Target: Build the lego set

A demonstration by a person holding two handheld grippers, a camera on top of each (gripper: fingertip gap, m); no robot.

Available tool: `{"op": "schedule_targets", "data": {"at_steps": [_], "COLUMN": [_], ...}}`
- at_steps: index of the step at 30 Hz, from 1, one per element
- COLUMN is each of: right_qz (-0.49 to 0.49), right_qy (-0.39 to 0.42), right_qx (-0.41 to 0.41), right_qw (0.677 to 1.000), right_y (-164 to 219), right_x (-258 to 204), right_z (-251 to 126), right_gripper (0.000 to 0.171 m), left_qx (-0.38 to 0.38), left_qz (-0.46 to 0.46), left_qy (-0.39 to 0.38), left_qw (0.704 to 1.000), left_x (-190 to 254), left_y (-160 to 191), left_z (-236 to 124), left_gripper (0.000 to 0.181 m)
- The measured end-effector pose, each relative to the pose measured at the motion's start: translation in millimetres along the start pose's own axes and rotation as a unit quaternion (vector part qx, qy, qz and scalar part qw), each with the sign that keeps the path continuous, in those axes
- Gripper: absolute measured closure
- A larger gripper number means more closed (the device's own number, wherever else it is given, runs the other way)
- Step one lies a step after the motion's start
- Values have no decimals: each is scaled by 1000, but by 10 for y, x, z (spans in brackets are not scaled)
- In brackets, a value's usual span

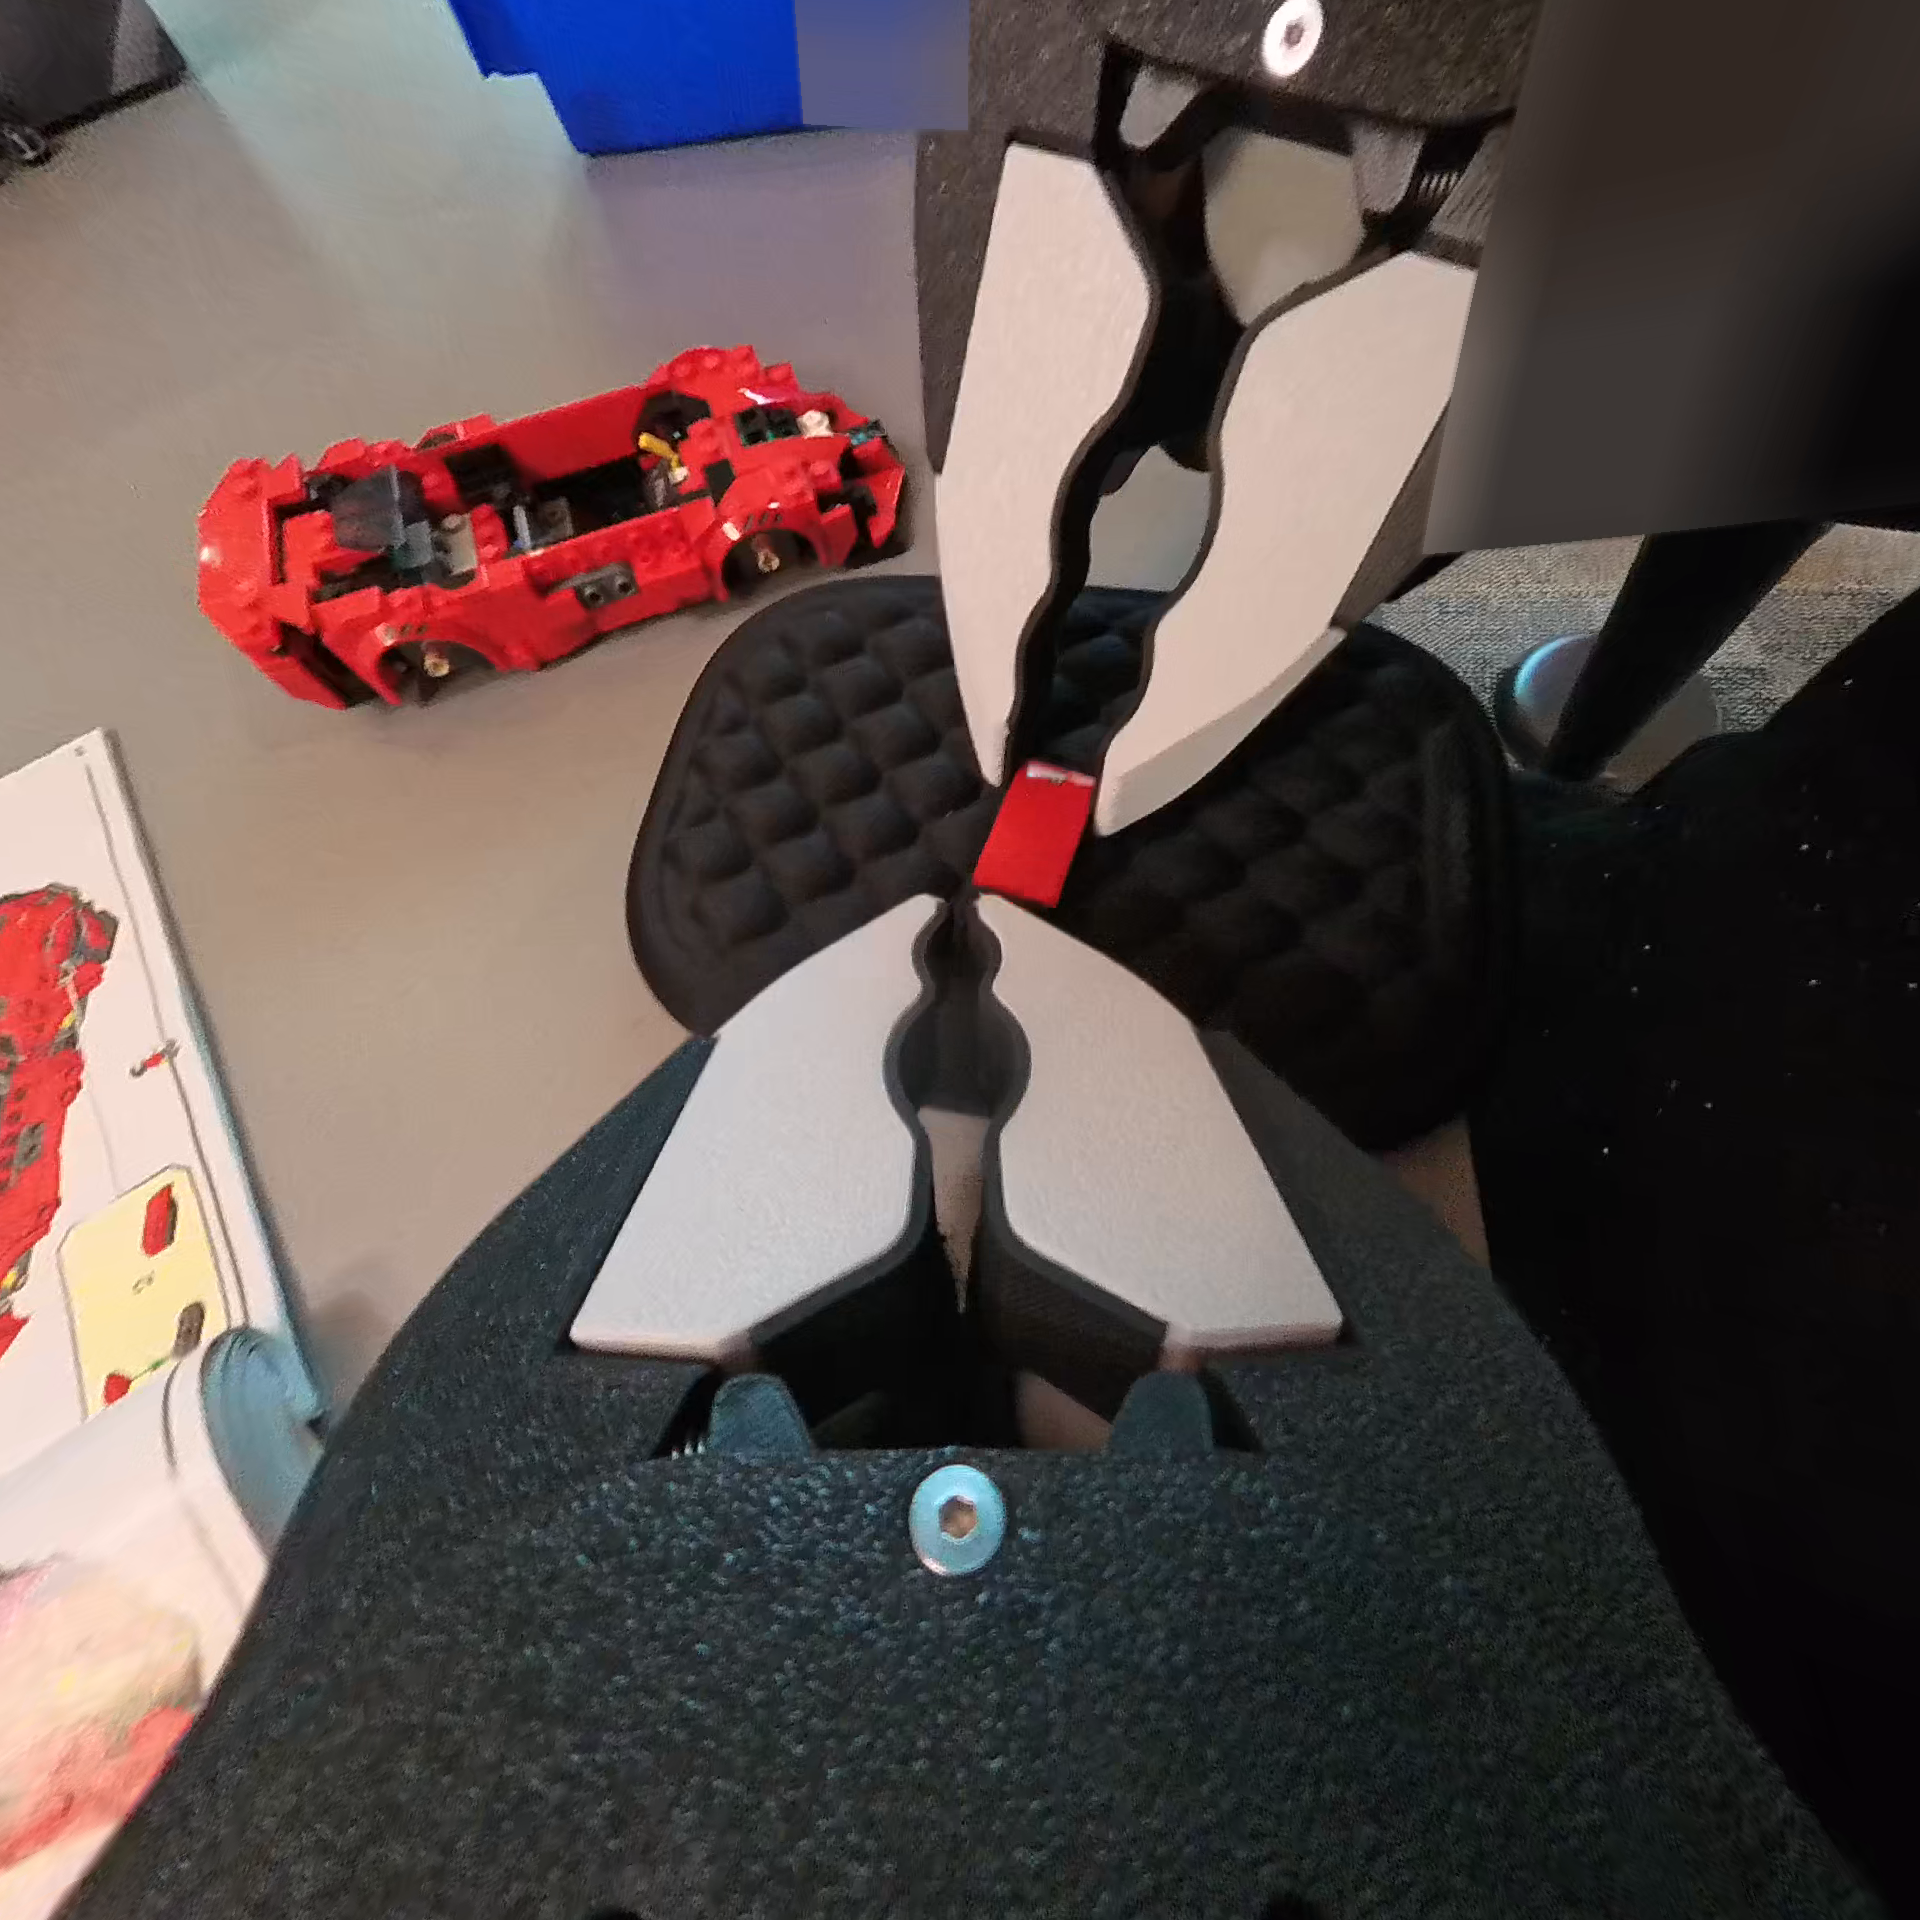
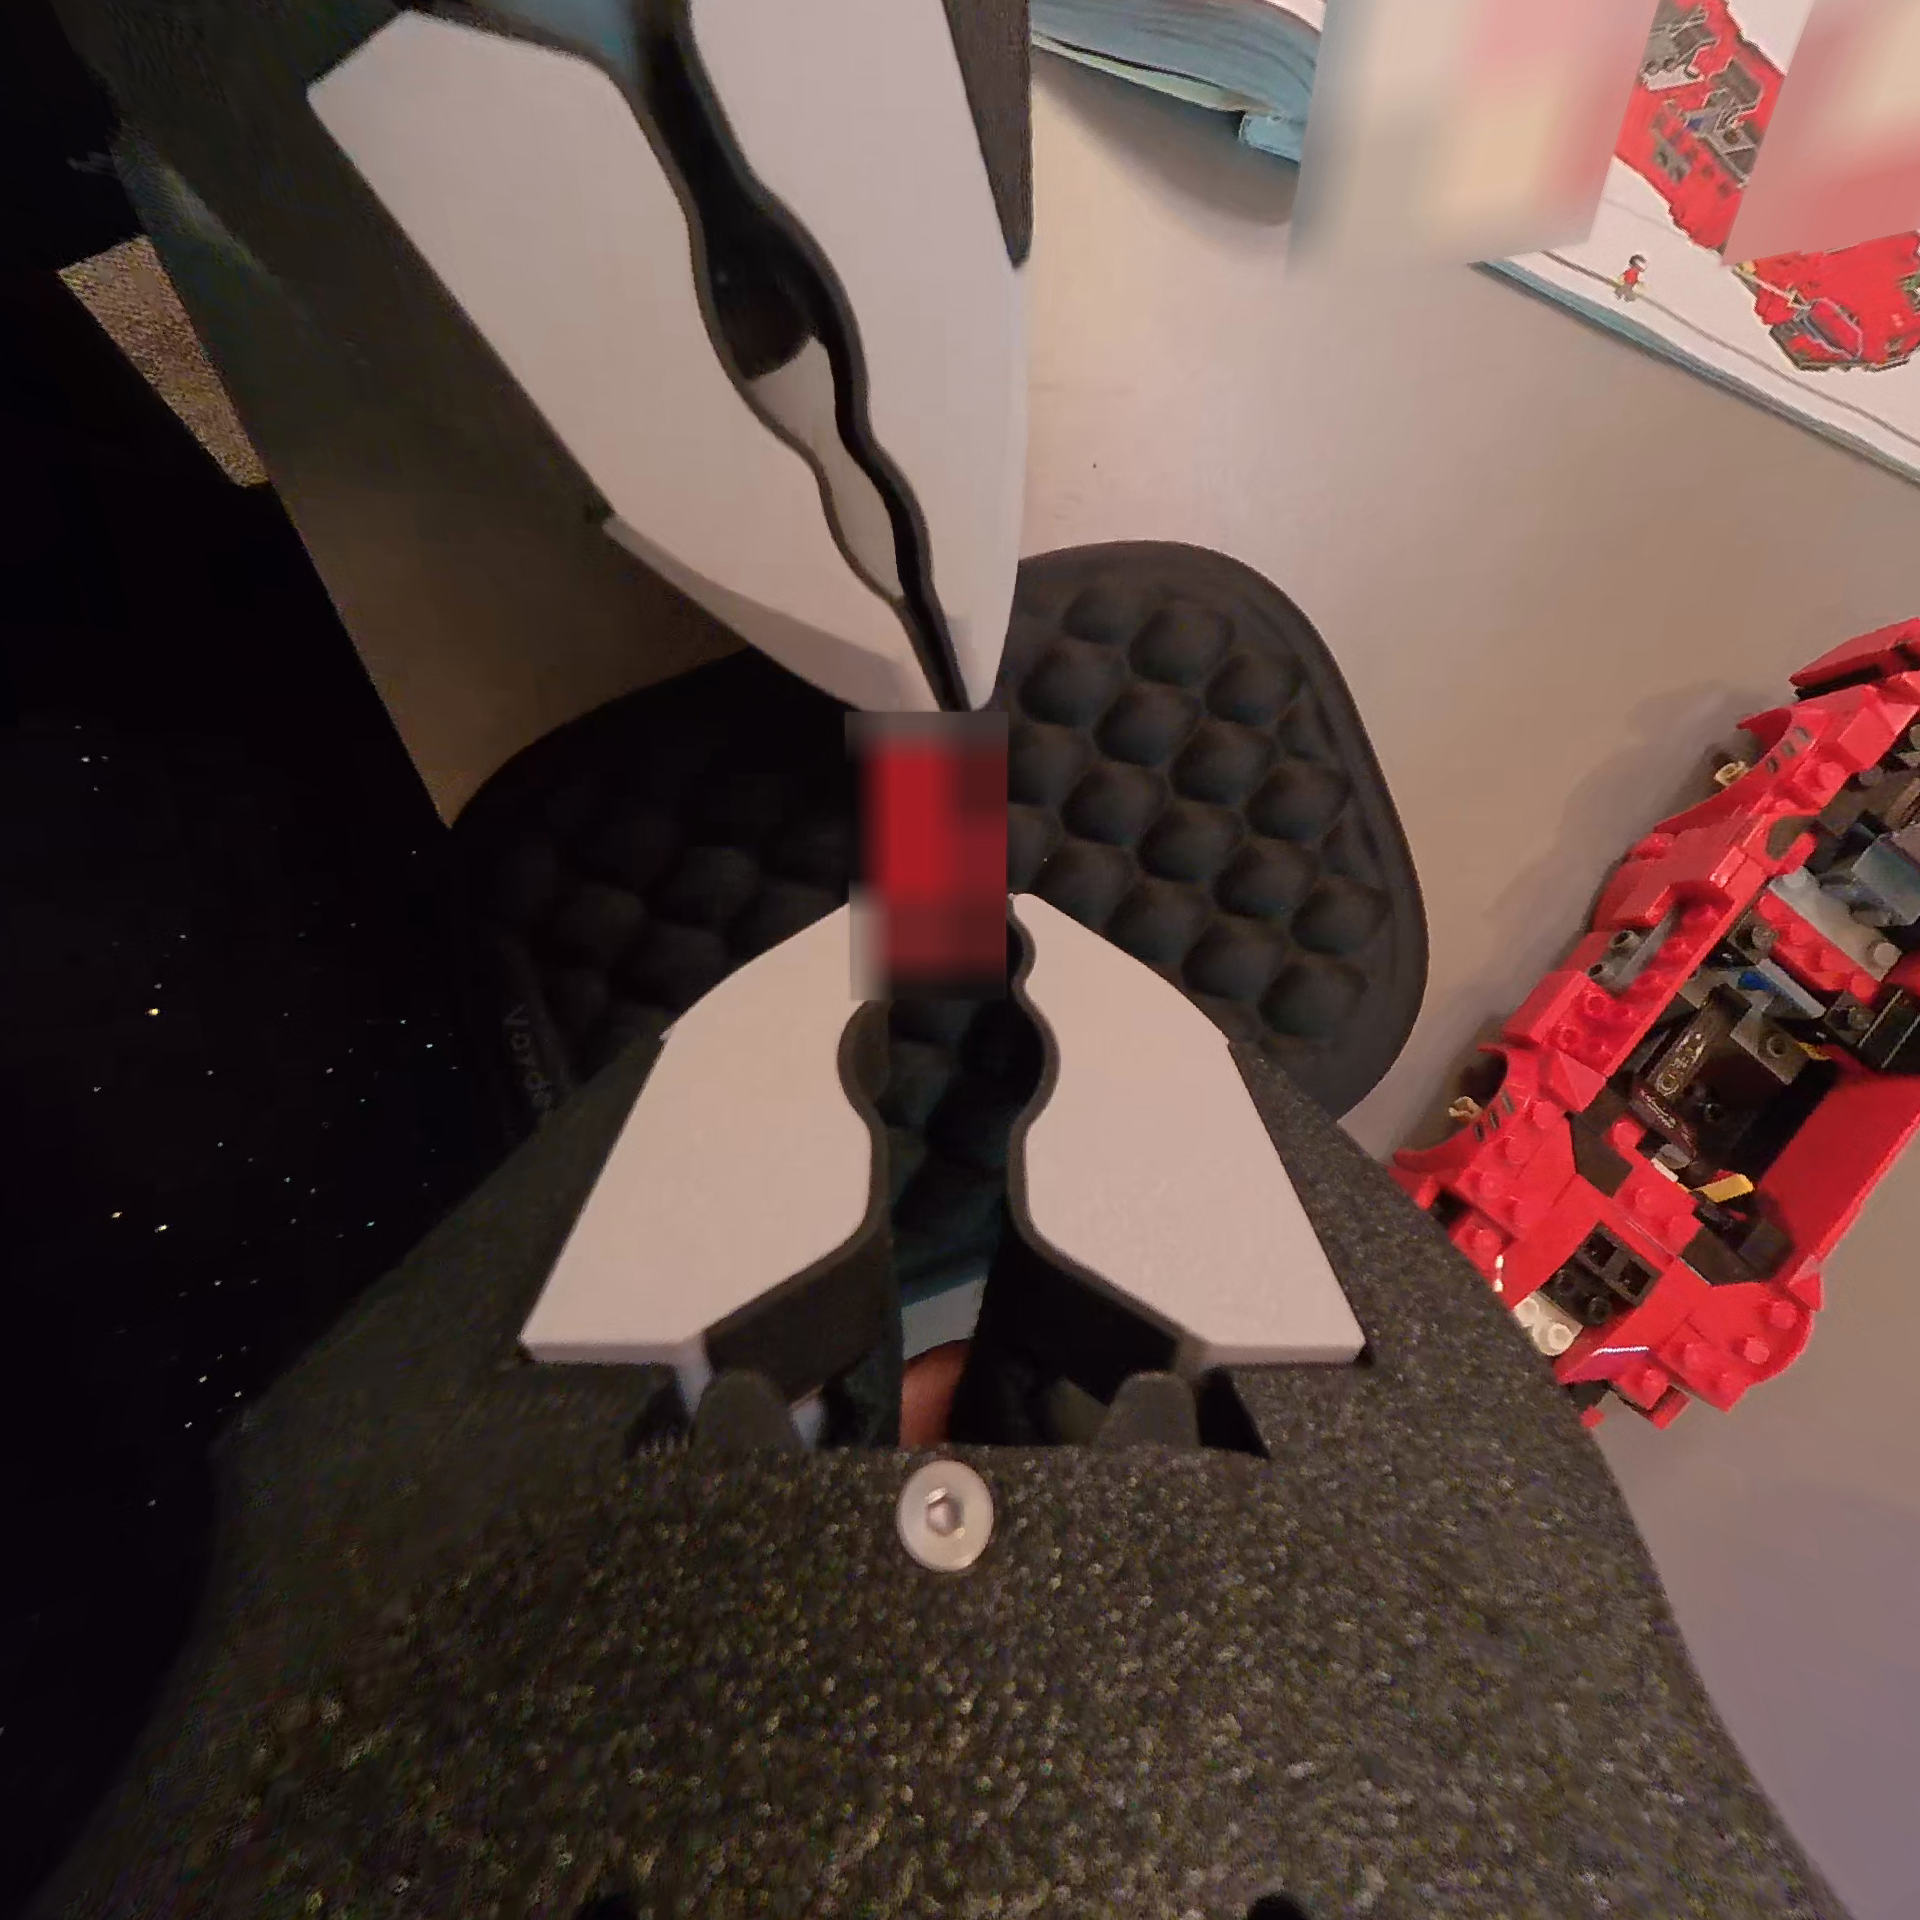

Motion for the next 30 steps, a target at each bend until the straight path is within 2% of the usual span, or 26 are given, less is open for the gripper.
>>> {"op": "schedule_targets", "data": {"at_steps": [4, 7, 13, 20, 25, 28, 30], "right_qz": [0, -2, -7, -13, -14, -17, -19], "right_qy": [-3, -3, -8, -18, -19, -20, -21], "right_qx": [-4, -9, -17, -21, -22, -22, -21], "right_qw": [1000, 1000, 1000, 1000, 999, 999, 999], "right_y": [-10, -20, -31, -40, -44, -45, -45], "right_x": [8, 8, 18, 42, 43, 44, 47], "right_z": [1, 5, 6, 6, 9, 13, 14], "right_gripper": [153, 153, 154, 153, 154, 154, 154], "left_qx": [19, 50, 7, -21, 12, 47, 21], "left_qz": [-6, 4, 8, -11, -2, 15, 21], "left_qy": [-11, 14, 34, 26, 4, 34, 44], "left_qw": [1000, 999, 999, 999, 1000, 998, 999], "left_x": [-8, 80, 71, -7, -5, 65, 64], "left_y": [-26, -101, -44, 42, -11, -91, -69], "left_z": [-99, -82, 127, 53, -64, -26, 74], "left_gripper": [180, 180, 181, 181, 181, 180, 180]}}
Point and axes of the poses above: each gripper's, where its closed fingertips meet, z out along the fingers, y out of its underside, x = y × z across the jaws, the point moved 10 cm from there along -z, back along the fingers, and after that the axes turned 11 degrees about -z, right-handed, at the moved point
